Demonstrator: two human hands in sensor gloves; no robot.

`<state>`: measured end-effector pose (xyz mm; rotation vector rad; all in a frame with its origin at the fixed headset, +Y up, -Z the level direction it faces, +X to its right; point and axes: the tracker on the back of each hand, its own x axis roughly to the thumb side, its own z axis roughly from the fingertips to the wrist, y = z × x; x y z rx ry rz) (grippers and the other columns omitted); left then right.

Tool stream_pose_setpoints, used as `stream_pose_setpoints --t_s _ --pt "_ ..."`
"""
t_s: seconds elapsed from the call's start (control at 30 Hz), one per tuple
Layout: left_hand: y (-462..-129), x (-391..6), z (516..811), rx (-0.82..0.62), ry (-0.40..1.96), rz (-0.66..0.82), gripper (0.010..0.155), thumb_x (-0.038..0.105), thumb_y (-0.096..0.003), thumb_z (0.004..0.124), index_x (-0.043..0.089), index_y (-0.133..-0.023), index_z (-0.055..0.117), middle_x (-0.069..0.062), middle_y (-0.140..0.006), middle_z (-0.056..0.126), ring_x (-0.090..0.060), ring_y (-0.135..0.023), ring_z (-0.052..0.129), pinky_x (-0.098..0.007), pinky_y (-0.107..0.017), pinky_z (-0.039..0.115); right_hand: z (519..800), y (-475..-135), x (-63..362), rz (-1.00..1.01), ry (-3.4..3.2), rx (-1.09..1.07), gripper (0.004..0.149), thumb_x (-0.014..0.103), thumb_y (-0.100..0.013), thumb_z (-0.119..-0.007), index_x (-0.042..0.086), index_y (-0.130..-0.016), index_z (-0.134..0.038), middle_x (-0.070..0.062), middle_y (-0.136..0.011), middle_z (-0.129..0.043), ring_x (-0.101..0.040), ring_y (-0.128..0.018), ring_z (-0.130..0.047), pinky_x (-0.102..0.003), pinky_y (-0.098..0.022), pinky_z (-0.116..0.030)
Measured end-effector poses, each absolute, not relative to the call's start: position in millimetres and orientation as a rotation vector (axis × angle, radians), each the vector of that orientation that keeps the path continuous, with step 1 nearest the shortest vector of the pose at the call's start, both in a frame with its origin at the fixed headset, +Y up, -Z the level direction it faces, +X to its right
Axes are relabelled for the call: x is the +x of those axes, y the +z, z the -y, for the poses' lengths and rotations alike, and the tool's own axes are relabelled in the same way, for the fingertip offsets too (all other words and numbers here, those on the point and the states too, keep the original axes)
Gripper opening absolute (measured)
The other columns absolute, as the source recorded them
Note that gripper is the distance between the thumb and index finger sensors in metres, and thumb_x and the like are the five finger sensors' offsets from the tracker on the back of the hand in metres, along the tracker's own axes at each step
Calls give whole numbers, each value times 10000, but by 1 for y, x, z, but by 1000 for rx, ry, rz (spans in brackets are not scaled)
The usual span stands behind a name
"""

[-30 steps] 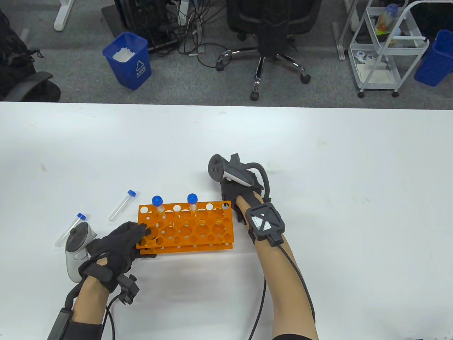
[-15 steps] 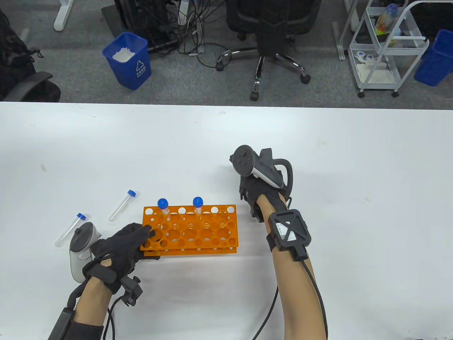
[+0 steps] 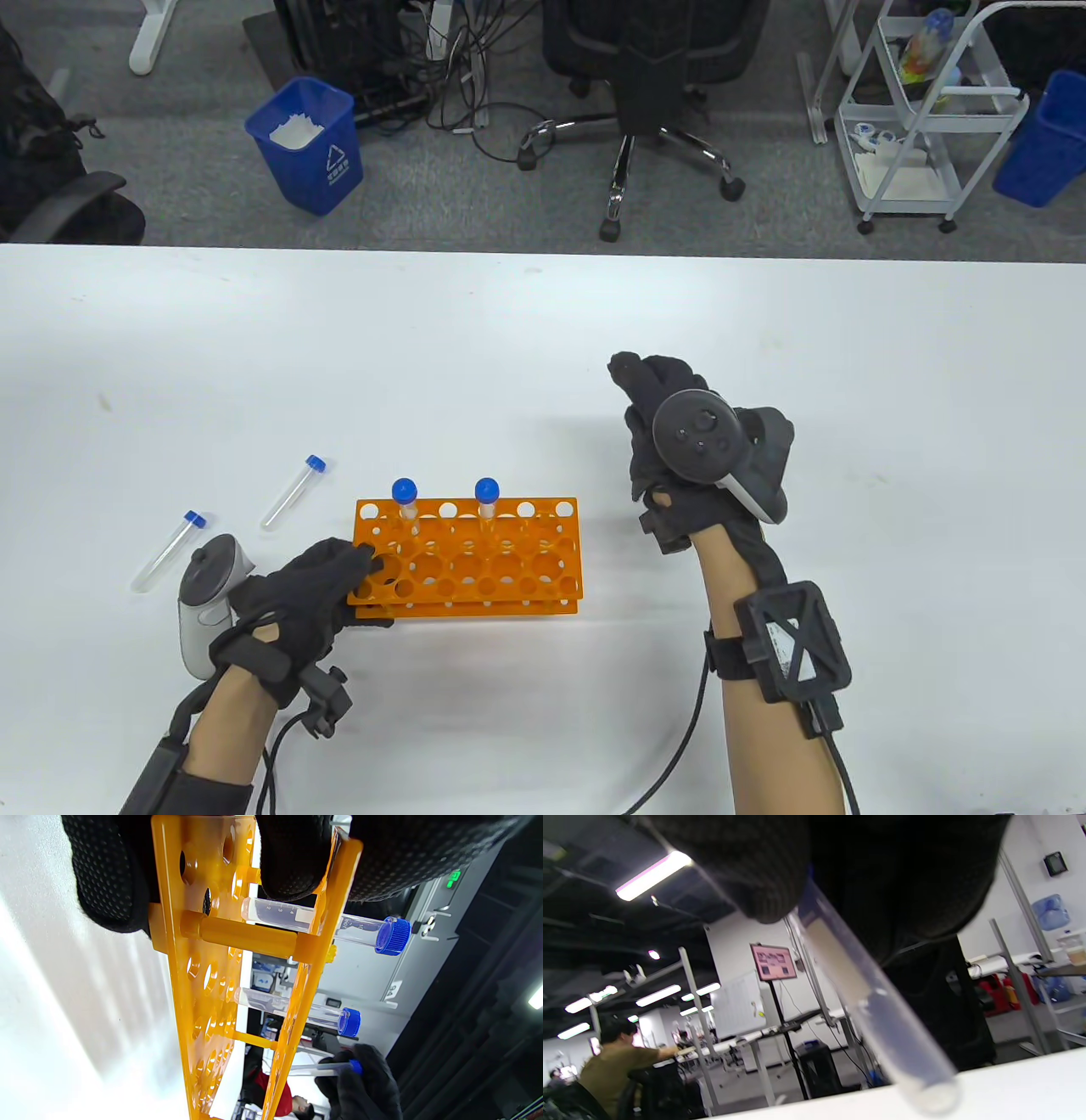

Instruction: Hold test tube rack and insert test tubes into grid holes one by one

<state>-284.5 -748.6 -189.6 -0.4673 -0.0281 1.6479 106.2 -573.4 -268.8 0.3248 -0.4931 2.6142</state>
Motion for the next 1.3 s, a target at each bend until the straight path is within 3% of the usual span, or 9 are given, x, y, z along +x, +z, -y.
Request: stream_pose_setpoints --t_s 0.1,0.2,0.4,0.67,1.3 --pt "-189 -283 749 -472 1646 33 440 530 -457 790 218 -766 770 -268 -972 602 -425 -695 996 -467 -487 922 563 -244 102 575 2557 396 539 223 -380 -862 190 -908 -759 -184 -872 -883 -424 -671 -988 -607 -491 -844" --pt "-190 -282 749 -473 1647 33 441 530 -456 790 217 -766 770 -308 -958 604 -425 -695 995 -467 -486 922 558 -224 94 614 2523 478 548 256 -375 -879 182 -906 -764 -174 -846 -916 -415 -642 -1009 -598 -470 -858" --pt "-189 -281 748 -475 1647 25 441 529 -456 790 217 -766 768 -308 -958 603 -426 -695 995 -467 -487 922 565 -199 73 645 2546 611 555 278 -369 -890 185 -903 -771 -157 -831 -934 -402 -625 -1018 -589 -461 -865" --pt "-189 -280 748 -482 1656 42 441 528 -457 789 219 -769 765 -305 -960 602 -424 -698 994 -467 -488 922 582 -200 65 694 2639 627 556 281 -365 -895 186 -899 -774 -151 -826 -936 -396 -620 -1021 -589 -459 -865" --pt "-189 -277 748 -496 1676 82 440 528 -457 789 221 -770 762 -303 -962 604 -422 -700 994 -466 -497 918 610 -203 67 563 2700 646 559 315 -358 -904 183 -889 -789 -139 -797 -958 -388 -595 -1031 -581 -442 -872"
